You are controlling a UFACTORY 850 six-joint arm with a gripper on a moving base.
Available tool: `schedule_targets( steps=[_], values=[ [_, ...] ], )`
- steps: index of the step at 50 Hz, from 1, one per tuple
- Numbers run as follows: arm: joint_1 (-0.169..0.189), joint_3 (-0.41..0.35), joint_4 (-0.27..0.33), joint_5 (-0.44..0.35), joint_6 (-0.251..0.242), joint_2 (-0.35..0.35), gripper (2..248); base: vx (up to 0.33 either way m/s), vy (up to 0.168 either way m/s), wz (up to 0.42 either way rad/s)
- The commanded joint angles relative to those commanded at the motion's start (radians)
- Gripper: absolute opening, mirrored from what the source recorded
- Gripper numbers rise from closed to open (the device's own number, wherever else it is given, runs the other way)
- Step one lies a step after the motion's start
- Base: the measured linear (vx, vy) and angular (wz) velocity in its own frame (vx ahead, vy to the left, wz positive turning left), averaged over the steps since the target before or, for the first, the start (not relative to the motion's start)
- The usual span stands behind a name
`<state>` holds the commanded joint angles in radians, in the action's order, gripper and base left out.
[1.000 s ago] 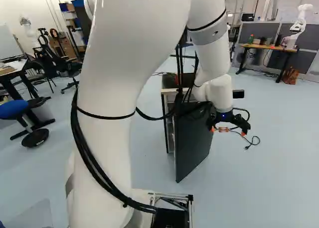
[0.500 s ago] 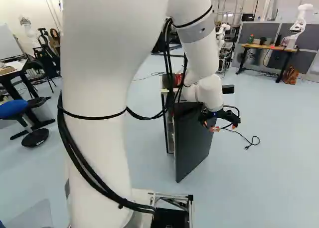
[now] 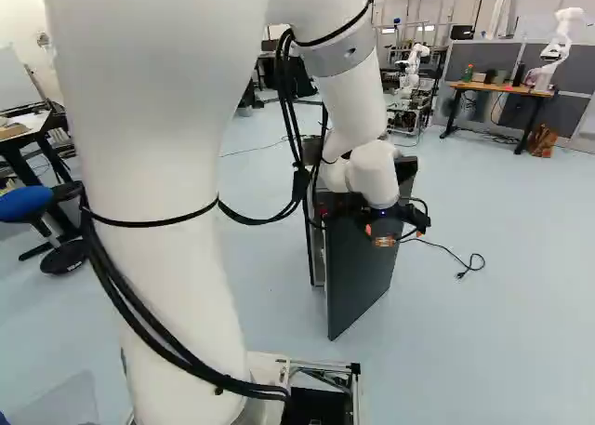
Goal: Grab a drink from the fridge
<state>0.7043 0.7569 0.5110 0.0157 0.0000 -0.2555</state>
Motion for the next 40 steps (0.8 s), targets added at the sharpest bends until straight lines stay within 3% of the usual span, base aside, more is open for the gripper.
schedule_targets(
  steps=[25, 40],
  values=[
    [-0.103, -0.016, 0.000, -0.002, 0.000, 0.013, 247, 0.000, 0.000, 0.000],
    [-0.167, -0.009, 0.000, -0.052, 0.000, 0.008, 247, 0.000, 0.000, 0.000]
  ],
)
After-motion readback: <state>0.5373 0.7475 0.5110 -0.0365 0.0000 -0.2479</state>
